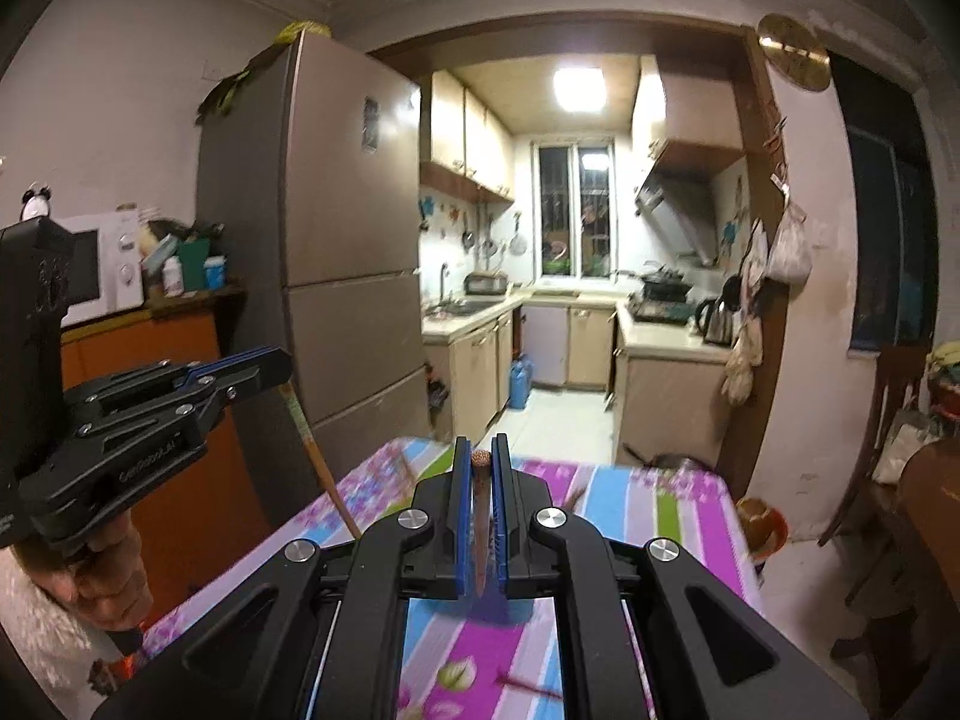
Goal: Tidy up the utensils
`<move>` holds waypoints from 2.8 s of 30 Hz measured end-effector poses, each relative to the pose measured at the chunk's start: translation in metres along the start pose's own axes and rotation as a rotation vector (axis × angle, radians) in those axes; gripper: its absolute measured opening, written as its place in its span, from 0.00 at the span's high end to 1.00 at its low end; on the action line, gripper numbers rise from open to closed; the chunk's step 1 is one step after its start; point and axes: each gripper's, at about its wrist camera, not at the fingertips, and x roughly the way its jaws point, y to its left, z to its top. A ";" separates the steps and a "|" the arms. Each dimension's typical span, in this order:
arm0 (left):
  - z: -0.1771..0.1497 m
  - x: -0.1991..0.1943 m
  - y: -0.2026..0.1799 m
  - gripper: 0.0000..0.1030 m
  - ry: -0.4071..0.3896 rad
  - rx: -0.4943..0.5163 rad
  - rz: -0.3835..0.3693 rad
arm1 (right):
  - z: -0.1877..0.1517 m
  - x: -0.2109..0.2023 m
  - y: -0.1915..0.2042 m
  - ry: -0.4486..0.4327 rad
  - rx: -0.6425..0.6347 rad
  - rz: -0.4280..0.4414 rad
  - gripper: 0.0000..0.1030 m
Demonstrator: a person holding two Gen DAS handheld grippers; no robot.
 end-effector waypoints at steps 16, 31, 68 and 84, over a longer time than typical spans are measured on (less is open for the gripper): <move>0.007 0.101 0.027 0.95 0.037 -0.069 0.035 | 0.024 0.113 -0.031 0.037 0.062 -0.047 0.93; -0.038 0.146 0.036 0.95 0.151 -0.077 0.016 | -0.016 0.158 -0.040 0.143 0.126 -0.003 0.93; -0.046 -0.022 0.057 0.66 -0.045 -0.044 0.035 | -0.064 0.000 -0.026 0.101 0.025 0.025 0.82; -0.189 -0.074 -0.007 0.06 0.144 -0.079 0.228 | -0.237 -0.091 0.050 0.117 -0.190 -0.176 0.05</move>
